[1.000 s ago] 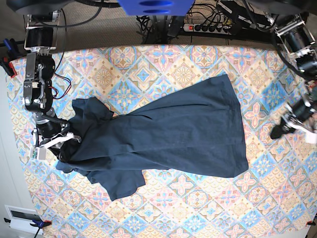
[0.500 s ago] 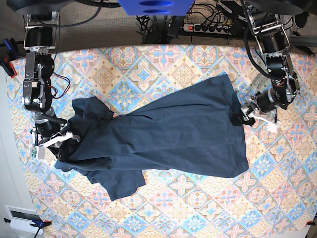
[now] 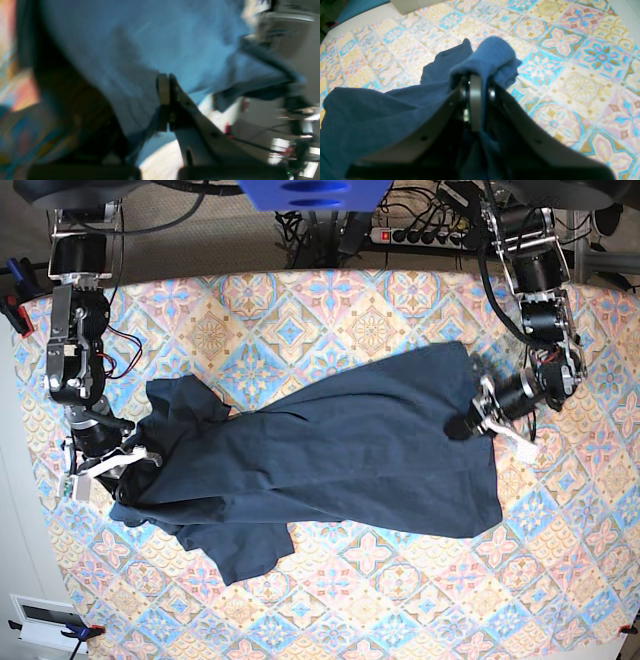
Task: Layout the t-shirt on the table in an organized manner, then fold the t-shirt properly
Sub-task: 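Grasp the shirt edge with the left gripper, then lift the shirt with both grippers and stretch it between them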
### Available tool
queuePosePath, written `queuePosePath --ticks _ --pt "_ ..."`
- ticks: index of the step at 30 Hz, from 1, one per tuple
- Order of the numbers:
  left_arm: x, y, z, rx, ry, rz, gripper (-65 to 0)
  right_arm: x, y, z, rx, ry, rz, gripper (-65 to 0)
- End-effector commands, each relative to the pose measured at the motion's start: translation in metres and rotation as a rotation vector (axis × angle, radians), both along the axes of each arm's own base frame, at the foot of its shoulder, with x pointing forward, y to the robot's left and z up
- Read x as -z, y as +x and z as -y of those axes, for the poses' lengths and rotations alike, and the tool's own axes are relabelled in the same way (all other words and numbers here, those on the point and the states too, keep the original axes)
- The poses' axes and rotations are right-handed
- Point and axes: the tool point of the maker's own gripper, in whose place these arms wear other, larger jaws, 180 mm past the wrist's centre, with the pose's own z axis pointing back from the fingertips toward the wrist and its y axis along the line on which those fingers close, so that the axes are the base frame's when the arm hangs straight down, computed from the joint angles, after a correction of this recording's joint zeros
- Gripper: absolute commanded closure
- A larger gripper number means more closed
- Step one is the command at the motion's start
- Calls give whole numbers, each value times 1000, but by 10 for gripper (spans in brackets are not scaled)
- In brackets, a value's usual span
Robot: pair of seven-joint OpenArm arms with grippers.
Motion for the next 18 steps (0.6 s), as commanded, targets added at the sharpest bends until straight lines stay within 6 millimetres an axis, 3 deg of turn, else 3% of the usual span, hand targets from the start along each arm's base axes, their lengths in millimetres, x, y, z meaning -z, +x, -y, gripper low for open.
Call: queuePosePath --ticks 1,5,7,11,13,18 --pt "-24 11 -22 -40 8 71 0 -24 7 4 -2 -18 76 -4" --pt "-65 39 -33 -70 -27 182 0 -25 8 4 -1 -18 79 -4" --pt "-92 55 -46 -73 6 242 0 -26 9 5 1 -17 84 -4" --pt "-144 84 -56 -64 34 351 0 -26 10 8 10 -16 84 -3" --pt "-173 99 -59 -56 37 404 0 -38 16 9 12 -19 114 -3" --pt "-216 141 -62 -49 -13 435 0 -73 29 20 11 -70 184 -3"
